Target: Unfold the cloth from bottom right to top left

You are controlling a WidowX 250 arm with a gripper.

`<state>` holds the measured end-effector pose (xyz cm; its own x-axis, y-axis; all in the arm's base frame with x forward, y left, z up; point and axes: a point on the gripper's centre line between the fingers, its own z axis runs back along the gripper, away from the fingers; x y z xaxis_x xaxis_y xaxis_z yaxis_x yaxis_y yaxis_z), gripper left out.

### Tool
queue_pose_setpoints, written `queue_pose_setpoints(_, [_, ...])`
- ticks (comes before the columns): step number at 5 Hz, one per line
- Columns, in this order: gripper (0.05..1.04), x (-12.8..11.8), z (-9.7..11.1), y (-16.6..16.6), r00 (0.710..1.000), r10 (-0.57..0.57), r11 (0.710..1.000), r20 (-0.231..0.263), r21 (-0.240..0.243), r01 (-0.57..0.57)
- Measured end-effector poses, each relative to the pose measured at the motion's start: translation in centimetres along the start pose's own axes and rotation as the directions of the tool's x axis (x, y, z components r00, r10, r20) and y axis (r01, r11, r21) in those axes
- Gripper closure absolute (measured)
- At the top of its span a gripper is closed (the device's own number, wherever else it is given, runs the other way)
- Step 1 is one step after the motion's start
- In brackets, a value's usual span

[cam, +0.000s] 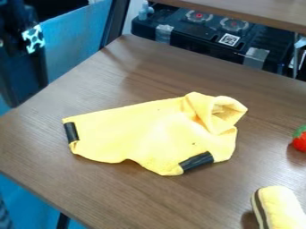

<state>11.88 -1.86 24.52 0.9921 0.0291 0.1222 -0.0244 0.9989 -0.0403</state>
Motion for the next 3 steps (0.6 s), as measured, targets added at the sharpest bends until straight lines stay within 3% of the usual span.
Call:
queue_pose_setpoints(1, [0.083,-0.2,-0.3,0.1,1.0,-0.004,1.0,-0.009,0.004,0.004])
queue_pose_setpoints(2, [0.083,0.1,-3.6,0.5,0.995,-0.085,0.993,-0.052,0.073,0.089])
queue_pose_setpoints(3, [0.083,0.2,-7.3,0.8,0.975,-0.211,0.965,-0.074,0.141,0.22])
